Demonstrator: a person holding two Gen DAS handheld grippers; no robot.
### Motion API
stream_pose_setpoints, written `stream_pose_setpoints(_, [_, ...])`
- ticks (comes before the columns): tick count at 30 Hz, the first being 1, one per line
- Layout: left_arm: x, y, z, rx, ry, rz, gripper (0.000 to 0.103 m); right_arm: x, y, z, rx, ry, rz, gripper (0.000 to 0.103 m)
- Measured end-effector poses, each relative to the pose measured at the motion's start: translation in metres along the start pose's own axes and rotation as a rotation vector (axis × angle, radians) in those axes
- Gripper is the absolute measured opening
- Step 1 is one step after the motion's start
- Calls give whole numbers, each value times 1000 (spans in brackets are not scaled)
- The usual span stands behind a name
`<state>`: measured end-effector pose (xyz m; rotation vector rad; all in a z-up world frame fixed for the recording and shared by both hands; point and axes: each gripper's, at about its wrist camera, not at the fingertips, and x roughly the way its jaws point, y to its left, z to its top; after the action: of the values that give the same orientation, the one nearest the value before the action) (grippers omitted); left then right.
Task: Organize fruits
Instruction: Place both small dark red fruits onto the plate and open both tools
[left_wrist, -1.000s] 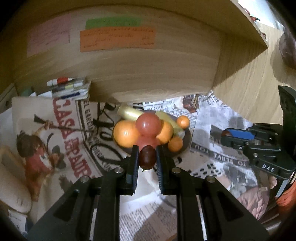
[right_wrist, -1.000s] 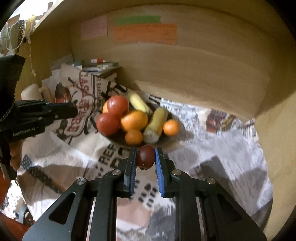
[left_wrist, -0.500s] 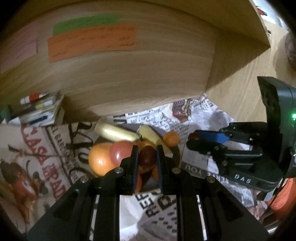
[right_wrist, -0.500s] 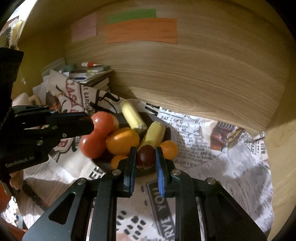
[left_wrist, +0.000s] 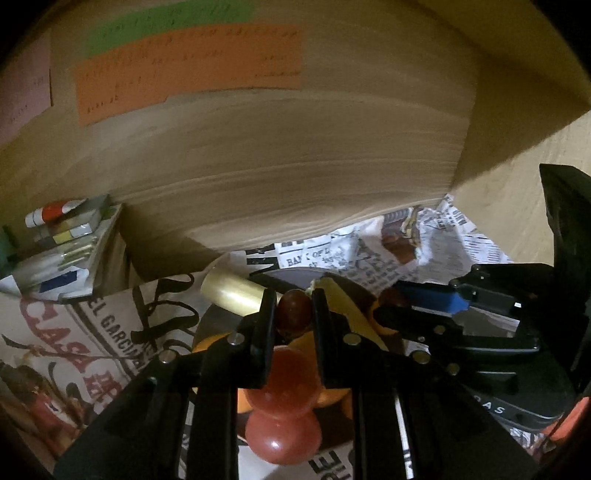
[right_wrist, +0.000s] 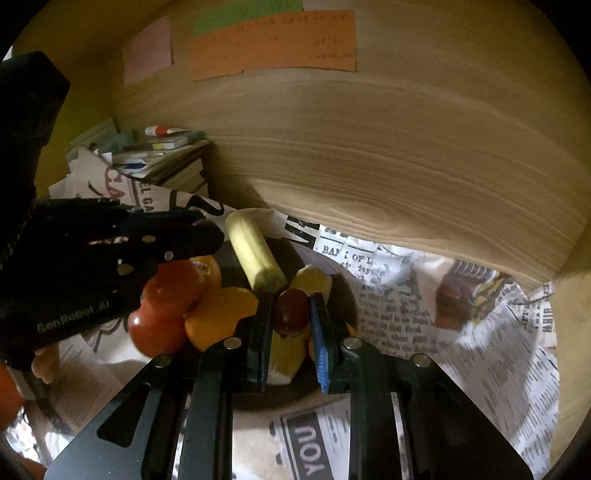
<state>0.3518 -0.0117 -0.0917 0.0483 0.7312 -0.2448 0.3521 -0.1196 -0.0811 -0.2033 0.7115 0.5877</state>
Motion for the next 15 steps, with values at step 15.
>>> stream_pose_setpoints(15, [12, 7, 0, -13, 15, 7, 34, 31, -1, 1, 17, 61, 23, 29])
